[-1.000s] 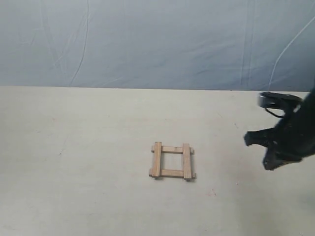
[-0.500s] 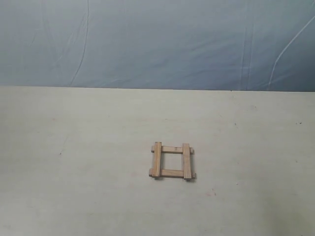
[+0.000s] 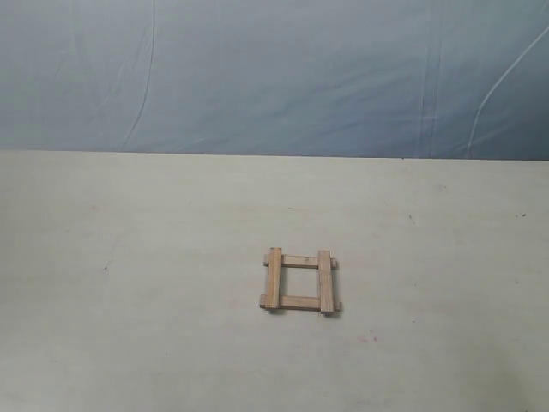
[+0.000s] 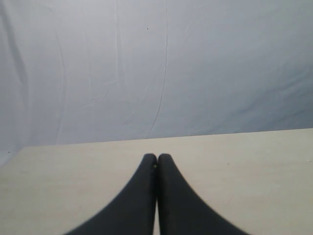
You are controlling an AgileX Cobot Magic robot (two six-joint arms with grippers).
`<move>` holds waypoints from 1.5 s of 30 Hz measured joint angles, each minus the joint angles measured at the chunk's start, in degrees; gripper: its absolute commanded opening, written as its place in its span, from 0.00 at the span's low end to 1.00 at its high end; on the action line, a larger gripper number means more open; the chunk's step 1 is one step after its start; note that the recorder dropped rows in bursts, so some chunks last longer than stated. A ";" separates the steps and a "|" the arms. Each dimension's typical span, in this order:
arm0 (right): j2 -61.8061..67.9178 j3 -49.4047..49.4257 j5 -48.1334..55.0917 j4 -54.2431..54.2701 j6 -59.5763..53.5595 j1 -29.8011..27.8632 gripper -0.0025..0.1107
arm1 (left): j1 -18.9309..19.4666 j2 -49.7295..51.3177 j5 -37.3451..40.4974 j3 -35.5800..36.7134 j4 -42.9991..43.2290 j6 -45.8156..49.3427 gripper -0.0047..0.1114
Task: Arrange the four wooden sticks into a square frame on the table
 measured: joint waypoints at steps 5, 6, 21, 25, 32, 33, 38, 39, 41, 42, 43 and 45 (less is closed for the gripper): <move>-4.96 3.34 -2.20 -0.46 -0.13 3.10 0.01 | 0.00 0.00 0.00 0.00 0.00 0.00 0.04; -5.75 4.22 -2.71 -0.99 -0.11 3.34 0.01 | 0.00 0.00 0.00 0.00 0.00 0.00 0.04; -24.52 7.81 3.40 -6.46 -0.01 3.35 0.01 | 0.00 0.00 0.00 0.00 0.00 0.00 0.04; -29.56 7.81 5.65 -6.46 -0.01 3.35 0.01 | 0.00 0.00 0.00 0.00 0.00 0.00 0.04; -29.94 7.81 6.16 -7.25 -0.01 3.35 0.01 | 0.00 0.00 0.00 0.00 0.00 0.00 0.04; -29.94 7.81 6.58 -7.83 -0.01 3.35 0.01 | 0.00 0.00 0.00 0.00 0.00 0.00 0.04; -29.94 7.81 10.53 -12.16 -0.01 3.35 0.01 | 0.00 0.00 0.00 0.00 0.00 0.00 0.04; -29.94 7.81 11.25 -12.46 -0.01 3.35 0.01 | 0.00 0.00 0.00 0.00 0.00 0.00 0.04; -29.94 7.81 11.81 -12.70 -0.01 3.35 0.01 | 0.00 0.00 0.00 0.00 0.00 0.00 0.04; -29.94 7.81 12.02 -12.85 -0.01 3.35 0.01 | 0.00 0.00 0.00 0.00 0.00 0.00 0.04; -29.94 7.81 12.07 -12.85 -0.01 3.35 0.01 | 0.00 0.00 0.00 0.00 0.00 0.00 0.04; -29.94 7.81 12.16 -12.85 -0.01 3.35 0.01 | 0.00 0.00 0.00 0.00 0.00 0.00 0.04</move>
